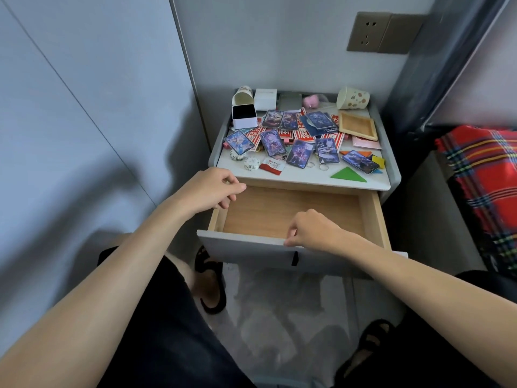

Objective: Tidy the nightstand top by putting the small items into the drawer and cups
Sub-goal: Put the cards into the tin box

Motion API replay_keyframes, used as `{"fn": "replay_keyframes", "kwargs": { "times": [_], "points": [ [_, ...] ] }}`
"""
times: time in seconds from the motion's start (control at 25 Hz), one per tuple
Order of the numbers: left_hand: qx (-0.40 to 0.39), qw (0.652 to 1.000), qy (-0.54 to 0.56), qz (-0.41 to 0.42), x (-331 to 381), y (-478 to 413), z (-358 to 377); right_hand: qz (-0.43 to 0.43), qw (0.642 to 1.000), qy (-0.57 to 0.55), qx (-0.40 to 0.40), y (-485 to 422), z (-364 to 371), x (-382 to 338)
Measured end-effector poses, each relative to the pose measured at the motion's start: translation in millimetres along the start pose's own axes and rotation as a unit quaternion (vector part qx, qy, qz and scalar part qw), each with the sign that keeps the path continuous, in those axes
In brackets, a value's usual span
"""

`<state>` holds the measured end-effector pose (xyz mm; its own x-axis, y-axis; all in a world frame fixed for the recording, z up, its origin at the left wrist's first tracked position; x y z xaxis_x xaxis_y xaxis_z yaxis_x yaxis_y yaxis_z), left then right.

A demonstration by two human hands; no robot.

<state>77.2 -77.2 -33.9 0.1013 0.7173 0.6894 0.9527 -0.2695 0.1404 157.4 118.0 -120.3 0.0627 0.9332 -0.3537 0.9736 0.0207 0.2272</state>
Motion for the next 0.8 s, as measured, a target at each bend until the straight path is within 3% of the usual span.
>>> {"fn": "replay_keyframes", "kwargs": {
  "times": [0.24, 0.52, 0.6, 0.8],
  "points": [
    [-0.006, 1.000, 0.024, -0.003, 1.1, -12.3, 10.5, -0.026, 0.991, -0.036, -0.123, 18.8, 16.7, -15.0],
    [0.022, 0.998, 0.053, -0.020, 3.8, -24.1, 16.1, -0.010, 0.984, -0.069, -0.165, 19.2, 12.8, -10.6],
    [0.058, 0.993, 0.098, -0.040, 1.0, -34.2, 10.2, -0.014, 0.989, -0.079, -0.123, 3.4, -6.4, -6.9],
    [0.154, 0.944, 0.262, -0.125, -12.4, -81.9, -10.2, -0.039, 0.995, -0.033, 0.083, -78.5, -88.7, -0.2]
  ]
}}
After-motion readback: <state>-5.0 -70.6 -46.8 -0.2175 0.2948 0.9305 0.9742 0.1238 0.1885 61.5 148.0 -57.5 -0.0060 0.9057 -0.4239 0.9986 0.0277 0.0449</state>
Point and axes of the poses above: each hand's wrist, its own y-axis away from the middle knuckle, its own z-axis out of the palm, x = y × z, the point moved 6 cm from there along -y, towards the middle knuckle, and after that the axes turned 11 degrees about x, right-handed, at the moved point
